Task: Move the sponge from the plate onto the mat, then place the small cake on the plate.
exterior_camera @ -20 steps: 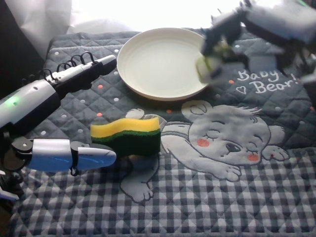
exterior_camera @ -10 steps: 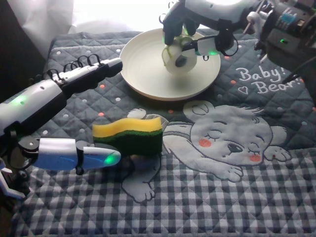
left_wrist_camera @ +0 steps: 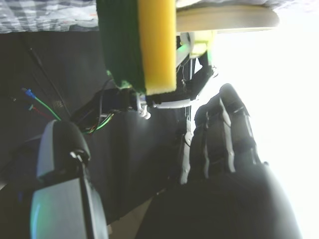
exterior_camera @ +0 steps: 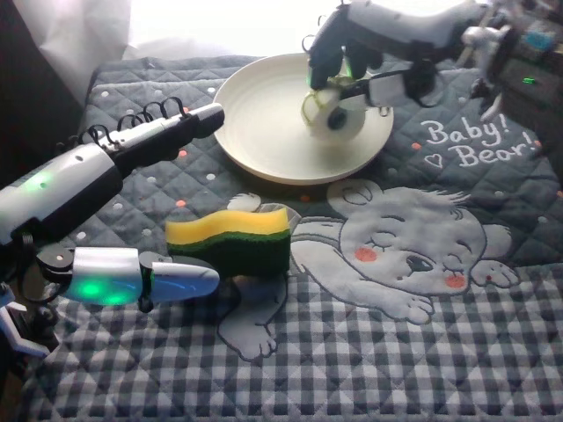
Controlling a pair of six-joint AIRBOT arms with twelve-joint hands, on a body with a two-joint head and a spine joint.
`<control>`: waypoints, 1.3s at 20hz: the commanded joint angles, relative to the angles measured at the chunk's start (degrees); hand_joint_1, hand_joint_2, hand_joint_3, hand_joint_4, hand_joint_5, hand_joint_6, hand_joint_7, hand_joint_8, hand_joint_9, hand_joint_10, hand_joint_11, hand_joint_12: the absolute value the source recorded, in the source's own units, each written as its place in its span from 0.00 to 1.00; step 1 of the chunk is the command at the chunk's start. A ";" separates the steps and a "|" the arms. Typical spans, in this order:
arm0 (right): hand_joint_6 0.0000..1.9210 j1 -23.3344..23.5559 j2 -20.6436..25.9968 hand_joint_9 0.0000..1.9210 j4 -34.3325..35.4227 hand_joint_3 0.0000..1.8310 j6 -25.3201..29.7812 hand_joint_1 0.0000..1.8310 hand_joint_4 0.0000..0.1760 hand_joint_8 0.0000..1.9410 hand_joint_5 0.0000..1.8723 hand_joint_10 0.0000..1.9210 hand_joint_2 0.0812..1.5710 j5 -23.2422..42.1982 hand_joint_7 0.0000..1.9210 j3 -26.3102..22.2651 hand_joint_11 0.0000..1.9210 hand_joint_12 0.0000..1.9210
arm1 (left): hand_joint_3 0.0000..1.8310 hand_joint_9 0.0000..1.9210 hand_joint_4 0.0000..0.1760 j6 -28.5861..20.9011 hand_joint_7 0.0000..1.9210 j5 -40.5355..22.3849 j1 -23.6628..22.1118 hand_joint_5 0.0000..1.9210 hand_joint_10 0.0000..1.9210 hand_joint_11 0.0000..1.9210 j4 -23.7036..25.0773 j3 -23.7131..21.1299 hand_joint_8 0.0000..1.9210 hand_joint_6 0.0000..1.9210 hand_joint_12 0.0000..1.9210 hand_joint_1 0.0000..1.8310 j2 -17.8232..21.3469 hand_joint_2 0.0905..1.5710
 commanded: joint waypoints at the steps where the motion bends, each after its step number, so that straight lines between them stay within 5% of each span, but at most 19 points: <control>1: 0.32 -0.21 2.57 0.50 1.78 0.00 0.54 0.75 0.00 0.50 0.61 0.59 0.67 9.79 0.52 -0.81 0.35 0.63 | 0.00 0.08 0.52 -0.55 0.07 -7.50 -0.26 0.06 0.00 0.00 0.15 -0.02 0.00 0.00 0.35 0.46 -0.20 0.53; 3: 0.33 -1.65 6.62 0.50 2.74 0.00 1.09 0.75 0.00 0.49 0.61 0.60 0.67 13.61 0.52 -3.53 0.35 0.62 | 0.00 0.08 0.52 -0.55 0.07 -8.12 0.16 0.06 0.00 0.00 -0.26 -0.26 0.00 0.00 0.35 0.46 -0.02 0.53; 4: 0.12 -2.38 7.82 0.45 3.78 0.00 1.09 0.71 0.00 0.22 0.46 0.34 0.65 15.18 0.43 -4.34 0.36 0.55 | 0.00 0.08 0.41 -0.54 0.07 -8.53 0.38 0.06 0.00 0.00 -0.55 -0.28 0.00 0.00 0.37 0.45 0.06 0.53; 5: 0.01 -3.23 9.50 0.27 5.52 0.00 1.09 0.56 0.44 0.01 0.17 0.05 0.57 17.71 0.23 -5.35 0.11 0.52 | 0.00 0.09 0.38 -0.54 0.08 -9.20 0.78 0.07 0.00 0.00 -1.26 -0.34 0.00 0.00 0.40 0.45 0.10 0.53; 6: 0.01 -3.33 9.68 0.27 5.82 0.00 1.09 0.56 0.44 0.01 0.17 0.05 0.57 18.26 0.23 -5.46 0.11 0.52 | 0.00 0.09 0.38 -0.54 0.08 -9.44 0.89 0.07 0.00 0.00 -1.44 -0.35 0.00 0.00 0.40 0.45 0.10 0.53; 8: 0.00 -3.31 8.97 0.16 5.62 0.00 1.08 0.50 0.74 0.00 0.03 0.00 0.55 18.50 0.13 -5.25 0.00 0.48 | 0.00 0.09 0.42 -0.53 0.08 -9.74 1.01 0.06 0.00 0.00 -1.71 -0.24 0.00 0.00 0.39 0.44 0.06 0.52; 10: 0.00 -2.53 5.47 0.13 4.28 0.00 1.08 0.49 0.83 0.00 0.00 0.00 0.54 17.59 0.10 -3.04 0.00 0.49 | 0.00 0.10 0.39 -0.52 0.09 -9.48 0.51 0.05 0.00 0.00 -1.69 0.16 0.00 0.00 0.41 0.44 -0.17 0.52; 12: 0.00 -0.57 3.49 0.06 3.02 0.00 1.08 0.47 0.98 0.00 0.00 0.00 0.53 15.77 0.02 -1.55 0.00 0.41 | 0.00 0.08 0.54 -0.52 0.07 -9.19 -0.04 0.05 0.00 0.00 -1.53 0.50 0.00 0.00 0.38 0.45 -0.61 0.53; 14: 0.00 0.31 3.51 0.03 2.33 0.00 1.08 0.48 1.00 0.00 0.00 0.00 0.54 14.77 0.01 -1.59 0.00 0.32 | 0.00 0.08 0.55 -0.52 0.07 -9.22 -0.56 0.05 0.00 0.00 -1.28 0.55 0.00 0.00 0.36 0.47 -0.96 0.53; 16: 0.00 0.31 4.93 0.00 2.33 0.00 1.08 0.45 1.00 0.00 0.00 0.00 0.54 14.82 0.01 -2.69 0.00 0.10 | 0.00 0.08 0.37 -0.52 0.07 -9.75 -0.47 0.06 0.00 0.00 -1.47 0.45 0.00 0.00 0.35 0.47 -0.95 0.52; 18: 0.00 0.30 8.14 0.00 2.84 0.00 1.08 0.46 1.00 0.00 0.00 0.00 0.55 16.61 0.00 -4.48 0.00 0.01 | 0.00 0.08 0.41 -0.52 0.07 -10.63 0.00 0.06 0.00 0.00 -1.91 0.27 0.00 0.00 0.39 0.43 -0.71 0.51; 21: 0.00 -2.77 12.55 0.00 4.97 0.00 1.08 0.47 1.00 0.00 0.00 0.00 0.56 22.75 0.00 -8.23 0.03 0.01 | 0.00 0.07 0.28 -0.02 0.06 -13.88 0.25 0.06 0.00 0.00 -2.55 -0.38 0.00 0.00 0.35 0.45 0.51 0.51; 23: 0.00 -6.65 16.01 0.00 7.71 0.00 1.08 0.47 1.00 0.00 0.00 0.00 0.55 28.64 0.00 -11.35 0.04 0.02 | 0.00 0.08 0.44 0.49 0.07 -17.06 0.14 0.07 0.00 0.00 -2.99 -0.73 0.00 0.00 0.33 0.44 1.39 0.50; 24: 0.00 -6.83 16.12 0.00 7.96 0.00 1.08 0.47 1.00 0.00 0.00 0.00 0.55 28.85 0.00 -11.46 0.05 0.03 | 0.00 0.08 0.36 0.52 0.07 -17.21 0.14 0.06 0.00 0.00 -3.01 -0.75 0.00 0.00 0.34 0.44 1.43 0.51; 26: 0.00 -12.72 19.34 0.00 11.97 0.00 1.07 0.47 1.00 0.00 0.00 0.00 0.55 36.59 0.00 -14.65 0.05 0.03 | 0.00 0.06 0.37 2.09 0.05 -21.58 0.28 0.04 0.00 0.00 -3.86 -1.76 0.00 0.00 0.29 0.43 2.98 0.52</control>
